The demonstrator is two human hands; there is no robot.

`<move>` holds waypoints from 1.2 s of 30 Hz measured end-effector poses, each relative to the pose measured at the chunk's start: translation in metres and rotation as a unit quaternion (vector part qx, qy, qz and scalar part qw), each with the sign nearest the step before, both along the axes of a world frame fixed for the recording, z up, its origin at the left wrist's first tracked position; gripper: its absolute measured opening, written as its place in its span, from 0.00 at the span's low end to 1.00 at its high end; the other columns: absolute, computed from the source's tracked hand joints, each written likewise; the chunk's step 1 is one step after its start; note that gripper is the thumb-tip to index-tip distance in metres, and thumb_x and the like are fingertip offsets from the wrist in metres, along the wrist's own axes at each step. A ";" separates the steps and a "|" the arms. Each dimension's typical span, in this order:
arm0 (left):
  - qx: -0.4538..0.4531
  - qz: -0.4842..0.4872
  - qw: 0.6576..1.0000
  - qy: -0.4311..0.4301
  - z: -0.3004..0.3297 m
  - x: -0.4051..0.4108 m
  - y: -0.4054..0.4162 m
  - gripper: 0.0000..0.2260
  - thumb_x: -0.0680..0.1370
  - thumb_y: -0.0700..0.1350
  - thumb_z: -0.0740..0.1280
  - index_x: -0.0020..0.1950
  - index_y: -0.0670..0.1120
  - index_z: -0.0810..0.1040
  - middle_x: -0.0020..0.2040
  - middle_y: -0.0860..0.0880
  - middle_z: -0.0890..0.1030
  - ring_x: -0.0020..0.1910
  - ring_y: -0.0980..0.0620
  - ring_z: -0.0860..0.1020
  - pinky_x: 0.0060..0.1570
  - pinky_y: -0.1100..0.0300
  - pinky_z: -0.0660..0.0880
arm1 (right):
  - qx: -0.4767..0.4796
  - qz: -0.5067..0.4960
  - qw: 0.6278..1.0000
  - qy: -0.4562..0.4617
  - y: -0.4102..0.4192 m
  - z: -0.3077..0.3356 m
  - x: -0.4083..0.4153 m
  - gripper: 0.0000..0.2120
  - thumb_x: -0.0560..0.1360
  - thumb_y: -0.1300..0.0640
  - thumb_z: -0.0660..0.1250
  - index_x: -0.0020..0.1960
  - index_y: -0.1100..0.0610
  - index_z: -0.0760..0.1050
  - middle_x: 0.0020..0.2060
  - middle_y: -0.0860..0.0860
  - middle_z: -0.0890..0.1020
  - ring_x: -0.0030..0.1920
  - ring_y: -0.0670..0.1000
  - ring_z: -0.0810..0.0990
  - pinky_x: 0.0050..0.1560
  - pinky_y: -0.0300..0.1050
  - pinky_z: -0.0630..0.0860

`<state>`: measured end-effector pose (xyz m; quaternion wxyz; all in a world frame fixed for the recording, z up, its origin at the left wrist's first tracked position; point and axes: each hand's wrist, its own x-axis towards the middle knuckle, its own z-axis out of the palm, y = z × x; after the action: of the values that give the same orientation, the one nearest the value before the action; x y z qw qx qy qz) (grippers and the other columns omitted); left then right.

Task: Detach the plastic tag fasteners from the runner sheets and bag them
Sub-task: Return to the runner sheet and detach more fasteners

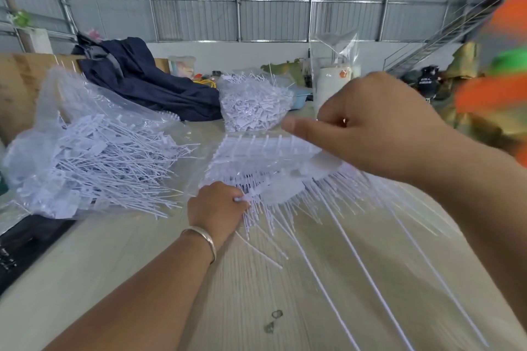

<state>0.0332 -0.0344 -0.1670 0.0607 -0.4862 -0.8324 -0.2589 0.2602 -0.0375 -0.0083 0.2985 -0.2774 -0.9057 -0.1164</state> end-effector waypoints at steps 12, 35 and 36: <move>0.291 -0.072 0.945 -0.133 0.014 0.003 -0.005 0.14 0.78 0.47 0.65 0.34 0.48 0.80 0.37 0.52 0.79 0.36 0.51 0.76 0.37 0.60 0.70 | 0.083 -0.032 0.996 -0.011 0.038 -0.024 -0.055 0.35 0.66 0.29 0.29 0.31 0.54 0.62 0.27 0.50 0.67 0.28 0.50 0.65 0.28 0.43 0.54; 0.188 -0.025 0.965 -0.183 0.005 -0.015 0.009 0.15 0.77 0.46 0.68 0.37 0.36 0.79 0.33 0.43 0.77 0.35 0.47 0.74 0.35 0.58 0.66 | -0.040 -0.193 0.964 -0.178 0.057 -0.040 -0.060 0.29 0.69 0.25 0.59 0.35 0.52 0.63 0.34 0.48 0.71 0.34 0.48 0.69 0.30 0.42 0.60; 0.180 -0.019 0.967 -0.178 0.004 -0.016 0.008 0.14 0.77 0.47 0.67 0.37 0.38 0.79 0.34 0.45 0.77 0.36 0.48 0.75 0.34 0.59 0.66 | -0.033 -0.195 0.960 -0.196 0.052 -0.038 -0.060 0.28 0.69 0.26 0.60 0.36 0.52 0.65 0.34 0.47 0.71 0.34 0.49 0.70 0.30 0.42 0.60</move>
<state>0.0176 -0.0260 -0.1627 -0.0067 -0.4289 -0.7601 -0.4881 0.2006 0.0149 -0.0460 0.0773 -0.4297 -0.8783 -0.1947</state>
